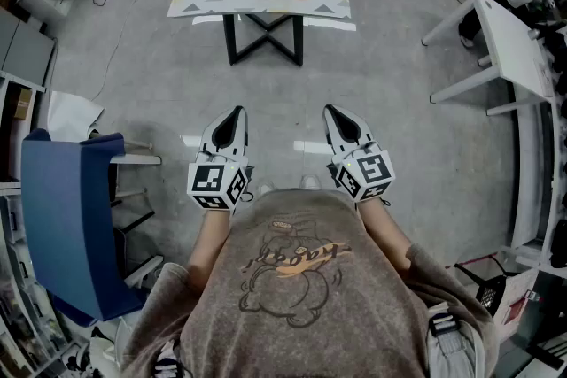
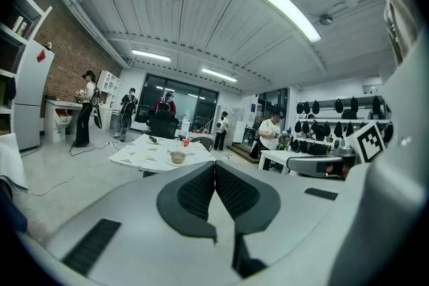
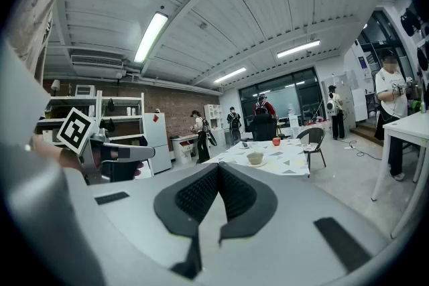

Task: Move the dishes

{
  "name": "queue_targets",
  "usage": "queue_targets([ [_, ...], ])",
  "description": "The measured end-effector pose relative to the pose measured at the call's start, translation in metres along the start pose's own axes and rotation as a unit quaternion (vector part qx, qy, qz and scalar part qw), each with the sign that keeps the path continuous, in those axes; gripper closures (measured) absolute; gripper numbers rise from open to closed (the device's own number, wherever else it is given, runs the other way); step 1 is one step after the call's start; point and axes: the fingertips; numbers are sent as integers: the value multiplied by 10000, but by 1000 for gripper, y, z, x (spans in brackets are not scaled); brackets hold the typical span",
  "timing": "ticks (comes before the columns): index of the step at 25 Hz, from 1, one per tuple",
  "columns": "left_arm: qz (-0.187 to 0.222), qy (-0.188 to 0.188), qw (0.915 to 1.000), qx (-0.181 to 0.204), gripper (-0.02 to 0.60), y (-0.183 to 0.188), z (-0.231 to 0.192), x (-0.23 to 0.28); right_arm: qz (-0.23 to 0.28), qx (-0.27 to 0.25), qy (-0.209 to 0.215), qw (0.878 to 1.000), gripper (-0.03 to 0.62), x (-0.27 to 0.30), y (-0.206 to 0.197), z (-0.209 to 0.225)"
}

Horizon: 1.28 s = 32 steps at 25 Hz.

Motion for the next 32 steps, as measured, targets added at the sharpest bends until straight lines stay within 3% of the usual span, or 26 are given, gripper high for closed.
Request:
queue_targets([
  [10, 10, -180, 9998, 126, 563, -6, -28, -3, 213, 70, -271, 9994, 599, 15, -7, -20],
  [17, 10, -150, 9999, 73, 563, -3, -52, 14, 226, 182, -415, 9987, 599, 37, -8, -8],
  [32, 33, -178, 9995, 246, 563, 42, -103, 136, 127, 168, -156, 9997, 599, 169, 28, 65],
])
Point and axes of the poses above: the fingertips, and each gripper's own axes: x forward along the fingers, z to its right, y out of its top, and after that the axes turned 5 degrees about -z, right-handed
